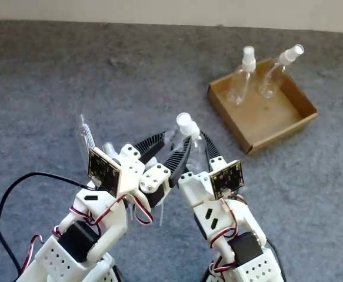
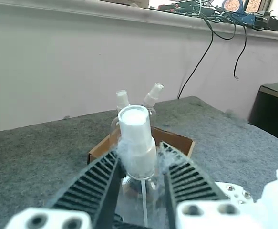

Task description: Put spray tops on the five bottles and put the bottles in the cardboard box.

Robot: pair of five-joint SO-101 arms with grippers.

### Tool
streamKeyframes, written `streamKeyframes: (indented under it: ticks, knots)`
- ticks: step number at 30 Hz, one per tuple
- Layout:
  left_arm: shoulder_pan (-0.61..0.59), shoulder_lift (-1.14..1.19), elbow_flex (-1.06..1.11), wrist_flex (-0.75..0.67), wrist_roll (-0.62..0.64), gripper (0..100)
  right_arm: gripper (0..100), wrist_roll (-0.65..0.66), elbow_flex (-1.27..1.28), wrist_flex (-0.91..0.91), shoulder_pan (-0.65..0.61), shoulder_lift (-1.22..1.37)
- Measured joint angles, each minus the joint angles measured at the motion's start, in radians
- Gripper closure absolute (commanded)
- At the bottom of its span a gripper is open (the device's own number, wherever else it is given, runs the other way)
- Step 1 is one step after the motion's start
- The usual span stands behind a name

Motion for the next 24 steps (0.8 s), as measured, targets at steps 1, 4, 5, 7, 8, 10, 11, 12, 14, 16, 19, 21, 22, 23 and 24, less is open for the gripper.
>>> streamKeyframes:
  ticks: [1,4,5,7,8,10,11,12,14,16,19,21,22,23,24]
  knots:
    - [0.000,0.000,0.000,0.000,0.000,86,82.6,0.000,0.000,0.000,0.000,0.000]
    - [0.000,0.000,0.000,0.000,0.000,83,82.6,0.000,0.000,0.000,0.000,0.000]
    - [0.000,0.000,0.000,0.000,0.000,83,82.6,0.000,0.000,0.000,0.000,0.000]
    - [0.000,0.000,0.000,0.000,0.000,84,82.6,0.000,0.000,0.000,0.000,0.000]
    - [0.000,0.000,0.000,0.000,0.000,84,82.6,0.000,0.000,0.000,0.000,0.000]
    - [0.000,0.000,0.000,0.000,0.000,84,82.6,0.000,0.000,0.000,0.000,0.000]
    - [0.000,0.000,0.000,0.000,0.000,84,82.6,0.000,0.000,0.000,0.000,0.000]
    - [0.000,0.000,0.000,0.000,0.000,84,82.6,0.000,0.000,0.000,0.000,0.000]
    - [0.000,0.000,0.000,0.000,0.000,84,82.6,0.000,0.000,0.000,0.000,0.000]
    - [0.000,0.000,0.000,0.000,0.000,84,82.6,0.000,0.000,0.000,0.000,0.000]
    - [0.000,0.035,-0.005,0.000,-0.028,84,82.6,0.000,0.000,0.000,0.000,0.000]
    - [0.000,0.100,-0.026,0.000,-0.055,84,82.6,0.000,0.000,0.000,0.000,0.000]
    - [0.002,0.135,-0.040,-0.006,-0.055,84,82.6,0.000,0.000,0.000,0.002,0.000]
    - [0.000,0.169,-0.054,-0.021,-0.055,84,82.6,0.000,0.000,0.000,0.003,0.000]
    - [0.000,0.198,-0.069,-0.032,-0.055,84,82.6,0.000,0.000,0.000,0.003,0.000]
